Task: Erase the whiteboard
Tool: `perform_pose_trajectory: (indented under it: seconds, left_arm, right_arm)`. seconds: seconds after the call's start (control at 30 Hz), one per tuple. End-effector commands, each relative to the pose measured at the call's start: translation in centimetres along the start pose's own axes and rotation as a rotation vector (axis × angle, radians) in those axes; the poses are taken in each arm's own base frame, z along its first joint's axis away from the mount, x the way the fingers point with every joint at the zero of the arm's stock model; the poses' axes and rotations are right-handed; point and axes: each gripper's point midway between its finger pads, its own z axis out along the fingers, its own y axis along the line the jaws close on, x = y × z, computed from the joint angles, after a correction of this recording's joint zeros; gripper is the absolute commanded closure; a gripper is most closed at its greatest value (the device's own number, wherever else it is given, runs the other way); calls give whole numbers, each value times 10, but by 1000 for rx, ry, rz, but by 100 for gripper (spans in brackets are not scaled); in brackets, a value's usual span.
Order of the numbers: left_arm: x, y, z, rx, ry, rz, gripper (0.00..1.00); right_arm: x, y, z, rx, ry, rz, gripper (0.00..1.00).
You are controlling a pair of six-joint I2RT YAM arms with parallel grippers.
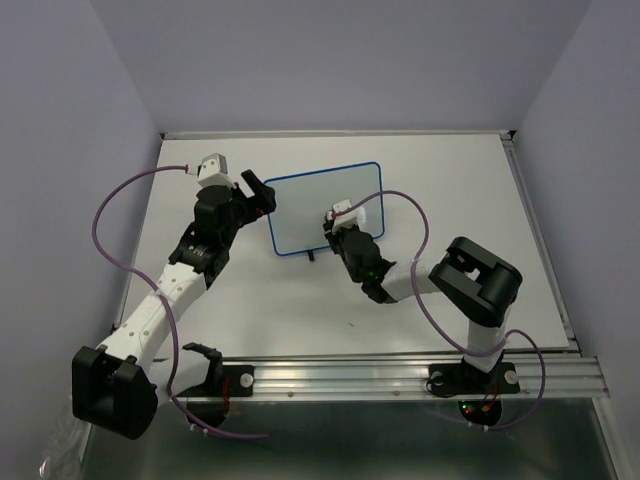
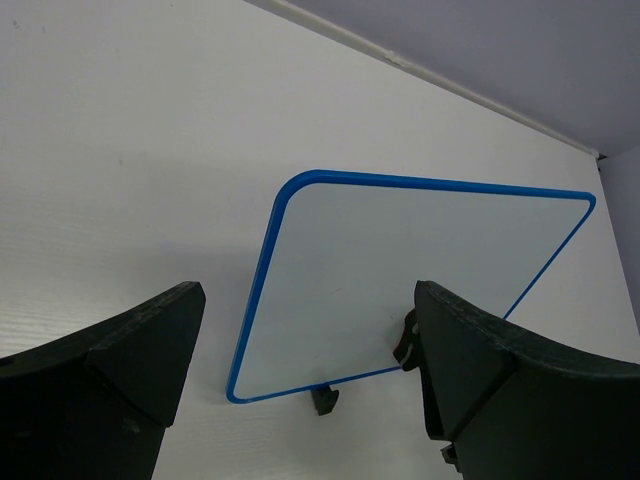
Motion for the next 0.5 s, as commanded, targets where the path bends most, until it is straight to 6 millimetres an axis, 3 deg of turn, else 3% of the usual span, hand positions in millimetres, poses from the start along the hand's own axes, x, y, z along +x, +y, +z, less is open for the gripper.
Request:
perform_pose_trajectory:
  seconds: [0.0, 0.3, 0.4, 0.47]
  left_arm:
    - [-25, -14, -1, 43, -69, 3, 1]
    - [-25, -14, -1, 41, -72, -4, 1]
    - [-25, -14, -1, 42, -73, -4, 1]
    - [-25, -14, 0, 41, -72, -4, 1]
  right_arm:
    - [-19, 31, 0, -192, -48, -36, 99]
    - [-15, 42, 7, -247, -23, -108, 99]
    - [-17, 35, 9, -197, -24, -94, 99]
    - [-22, 18, 13, -87, -30, -58, 99]
